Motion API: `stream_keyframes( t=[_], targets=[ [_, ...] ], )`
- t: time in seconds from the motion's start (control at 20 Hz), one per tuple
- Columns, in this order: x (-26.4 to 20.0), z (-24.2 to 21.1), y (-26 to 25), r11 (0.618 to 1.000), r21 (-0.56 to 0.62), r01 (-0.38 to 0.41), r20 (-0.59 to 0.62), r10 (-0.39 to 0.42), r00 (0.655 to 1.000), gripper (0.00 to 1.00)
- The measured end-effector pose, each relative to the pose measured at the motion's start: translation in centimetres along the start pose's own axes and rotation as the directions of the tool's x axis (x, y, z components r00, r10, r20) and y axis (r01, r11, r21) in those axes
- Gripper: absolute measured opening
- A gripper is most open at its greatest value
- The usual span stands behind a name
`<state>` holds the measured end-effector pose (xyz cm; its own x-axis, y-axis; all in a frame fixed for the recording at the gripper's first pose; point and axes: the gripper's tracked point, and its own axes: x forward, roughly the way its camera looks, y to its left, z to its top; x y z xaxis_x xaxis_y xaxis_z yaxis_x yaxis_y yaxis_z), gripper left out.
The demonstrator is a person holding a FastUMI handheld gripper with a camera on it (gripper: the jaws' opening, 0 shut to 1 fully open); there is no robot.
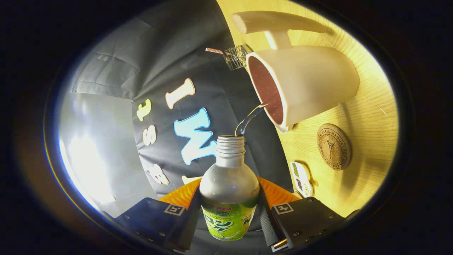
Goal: Take the bottle from table, then pour the juice into the cup, finally place the bottle on the coaster
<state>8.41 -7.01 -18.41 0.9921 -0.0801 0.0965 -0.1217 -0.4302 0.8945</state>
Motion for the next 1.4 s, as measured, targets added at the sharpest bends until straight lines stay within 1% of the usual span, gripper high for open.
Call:
stream_keyframes(
  t=[0.65,0.95,1.4],
  targets=[
    [-0.2,1.1,0.7,0.992,0.125,-0.021,0.071,0.012,0.997,0.75],
    [-0.2,2.0,1.2,0.981,0.192,-0.016,0.121,-0.008,0.993,0.75],
    [0.2,1.8,2.0,0.972,0.236,-0.021,0.139,-0.013,0.99,0.75]
  ],
)
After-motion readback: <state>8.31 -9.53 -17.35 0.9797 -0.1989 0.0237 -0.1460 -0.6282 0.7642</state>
